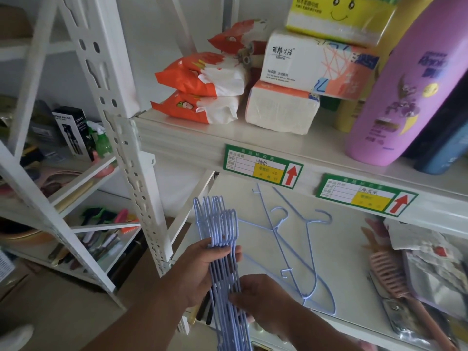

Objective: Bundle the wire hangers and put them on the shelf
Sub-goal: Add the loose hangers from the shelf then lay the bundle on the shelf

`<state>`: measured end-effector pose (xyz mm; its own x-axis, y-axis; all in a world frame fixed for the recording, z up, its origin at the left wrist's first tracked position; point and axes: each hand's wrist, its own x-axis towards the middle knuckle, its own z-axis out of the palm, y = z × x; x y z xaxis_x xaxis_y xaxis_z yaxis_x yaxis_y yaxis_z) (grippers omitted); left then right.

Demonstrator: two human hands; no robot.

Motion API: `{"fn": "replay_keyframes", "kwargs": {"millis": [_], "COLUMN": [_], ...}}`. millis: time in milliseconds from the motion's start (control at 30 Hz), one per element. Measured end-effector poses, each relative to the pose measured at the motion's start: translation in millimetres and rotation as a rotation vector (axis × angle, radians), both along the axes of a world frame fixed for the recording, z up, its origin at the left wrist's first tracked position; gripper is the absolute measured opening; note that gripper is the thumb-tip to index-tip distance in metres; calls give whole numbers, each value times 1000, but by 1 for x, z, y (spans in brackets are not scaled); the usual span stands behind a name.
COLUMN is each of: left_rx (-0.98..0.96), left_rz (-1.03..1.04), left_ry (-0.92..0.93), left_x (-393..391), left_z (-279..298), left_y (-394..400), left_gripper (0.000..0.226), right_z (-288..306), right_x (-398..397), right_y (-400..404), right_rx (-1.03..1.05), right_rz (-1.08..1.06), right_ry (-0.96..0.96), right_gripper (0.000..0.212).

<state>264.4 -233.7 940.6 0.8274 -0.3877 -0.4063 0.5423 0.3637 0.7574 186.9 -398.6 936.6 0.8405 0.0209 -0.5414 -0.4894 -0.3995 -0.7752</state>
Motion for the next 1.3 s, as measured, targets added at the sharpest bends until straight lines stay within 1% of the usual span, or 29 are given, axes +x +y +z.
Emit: {"fn": "replay_keyframes", "kwargs": {"millis": [133, 200, 300, 400, 500, 567, 633, 667, 733, 800, 867, 933, 1000, 1067, 1100, 1167, 1300], "left_rx": [-32, -42, -19, 2, -6, -5, -11, -19, -52, -78, -60, -32, -18, -12, -16, -24, -32], "left_rz": [-14, -38, -52, -46, -49, -51, -46, -43, -43, -41, -44, -44, -36, -14, -2, 16, 26], "left_ry": [-7, -27, -79, -88, -76, -65, -40, -28, -7, 16, 16, 9, 3, 3, 7, 21, 21], "left_x": [-1, -2, -3, -4, -4, -3, -2, -2, -1, -1, -2, -3, -4, -4, -4, -4, -4], "left_z": [2, 1, -6, -8, -6, -6, -5, -5, -5, -5, -4, -2, 0, 0, 0, -2, -5], "left_y": [4, 6, 6, 4, 2, 1, 1, 1, 2, 4, 5, 4, 5, 6, 6, 6, 6], "left_gripper": [32, 37, 33, 39, 38, 37, 39, 41, 45, 46, 44, 42, 39, 38, 38, 39, 40], "right_z": [-4, -10, -14, -16, -16, -12, -5, -4, -8, -17, -26, -27, -31, -39, -45, -54, -55], "right_x": [2, 4, 4, 4, 5, 9, 18, 25, 42, 58, 70, 76, 82, 89, 92, 95, 96], "right_y": [0, 2, 3, 4, 4, -4, -19, -32, -68, -107, -144, -173, -191, -201, -203, -205, -201], "right_rx": [81, 70, 66, 134, 78, 120, 210, 193, 73, -117, -351, -555, -655, -752, -790, -801, -607], "right_rz": [47, 67, 66, 65, 88, 27, -148, -241, -401, -498, -546, -533, -483, -351, -280, -200, -296], "right_ry": [8, -17, -55, -43, -25, -15, -33, -76, -182, -241, -244, -223, -137, -4, 42, 81, 110], "right_gripper": [29, 29, 29, 30, 33, 35, 39, 36, 24, 22, 18, 20, 24, 44, 49, 41, 21]}}
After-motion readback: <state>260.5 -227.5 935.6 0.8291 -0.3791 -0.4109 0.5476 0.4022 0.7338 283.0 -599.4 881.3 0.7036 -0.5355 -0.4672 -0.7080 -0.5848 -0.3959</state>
